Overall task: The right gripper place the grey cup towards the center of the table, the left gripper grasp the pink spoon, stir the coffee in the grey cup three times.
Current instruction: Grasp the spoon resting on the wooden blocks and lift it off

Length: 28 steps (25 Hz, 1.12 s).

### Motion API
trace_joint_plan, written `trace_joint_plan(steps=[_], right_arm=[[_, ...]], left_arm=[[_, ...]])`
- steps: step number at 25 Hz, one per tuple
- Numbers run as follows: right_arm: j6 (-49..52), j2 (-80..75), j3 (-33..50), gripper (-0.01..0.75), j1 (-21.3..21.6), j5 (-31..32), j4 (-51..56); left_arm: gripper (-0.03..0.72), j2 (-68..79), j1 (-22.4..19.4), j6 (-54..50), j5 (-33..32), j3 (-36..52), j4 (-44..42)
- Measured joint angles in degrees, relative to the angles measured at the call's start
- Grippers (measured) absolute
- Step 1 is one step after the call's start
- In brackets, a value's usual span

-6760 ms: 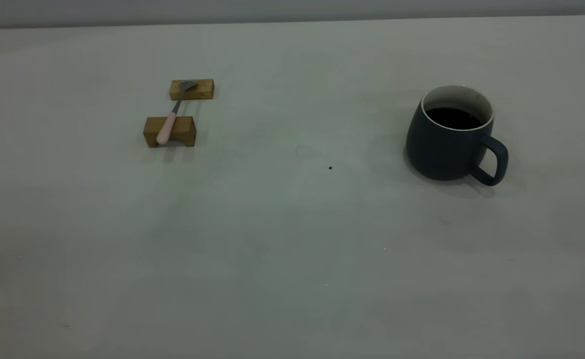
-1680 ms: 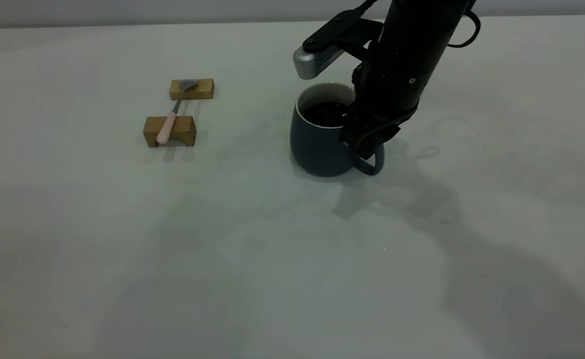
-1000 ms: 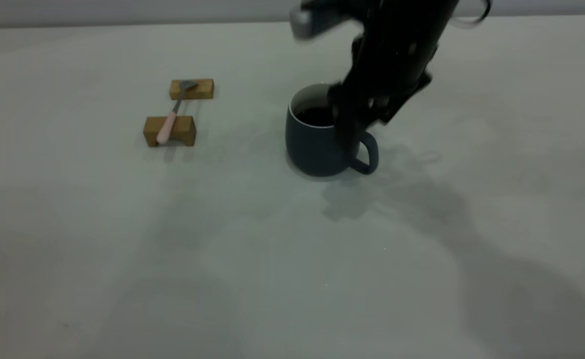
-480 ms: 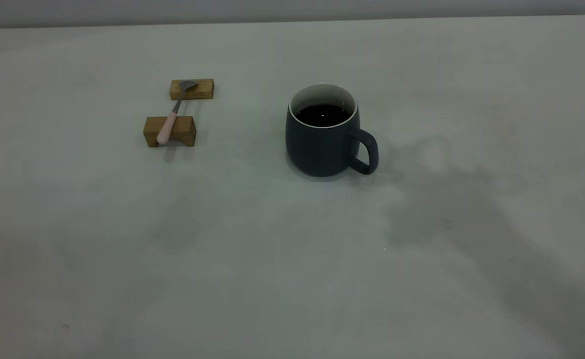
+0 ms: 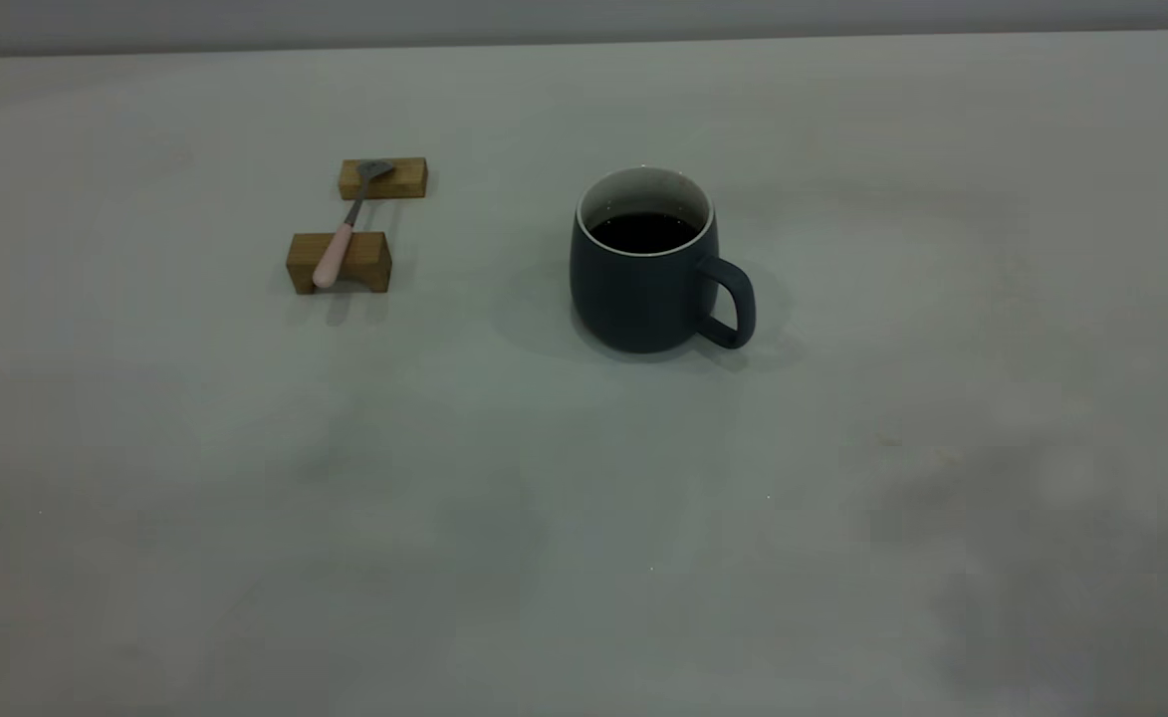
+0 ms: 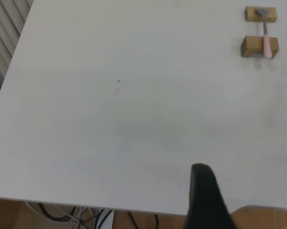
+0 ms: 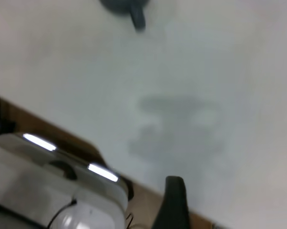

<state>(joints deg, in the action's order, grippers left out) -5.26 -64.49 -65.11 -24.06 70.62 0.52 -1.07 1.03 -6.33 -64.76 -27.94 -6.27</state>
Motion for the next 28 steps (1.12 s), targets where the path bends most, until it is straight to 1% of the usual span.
trace_joint_plan(steps=[3,5,8,11,15,19,22,28], right_arm=[[1.1,9.6,9.0,0.71,0.2,0.3,-0.5],[1.3,16.9,15.1,0.702,1.8,-0.2,-0.5],[1.5,29.9,22.6,0.693,6.8,-2.7,-0.5],[1.7,41.5,27.9,0.685,12.2,-3.6,0.2],[2.1,53.4,31.6,0.674,17.6,-3.9,0.0],[2.7,61.1,33.4,0.664,21.8,-3.8,-1.1],[2.8,63.3,34.7,0.657,23.0,-3.8,-1.3],[2.7,63.4,37.1,0.648,23.1,-5.1,0.1]], left_arm=[[0.523,0.0,0.0,0.0,0.0,0.0,0.0],[0.523,0.0,0.0,0.0,0.0,0.0,0.0],[0.523,0.0,0.0,0.0,0.0,0.0,0.0],[0.523,0.0,0.0,0.0,0.0,0.0,0.0],[0.523,0.0,0.0,0.1,0.0,0.0,0.0],[0.523,0.0,0.0,0.1,0.0,0.0,0.0],[0.523,0.0,0.0,0.1,0.0,0.0,0.0],[0.523,0.0,0.0,0.1,0.0,0.0,0.0]])
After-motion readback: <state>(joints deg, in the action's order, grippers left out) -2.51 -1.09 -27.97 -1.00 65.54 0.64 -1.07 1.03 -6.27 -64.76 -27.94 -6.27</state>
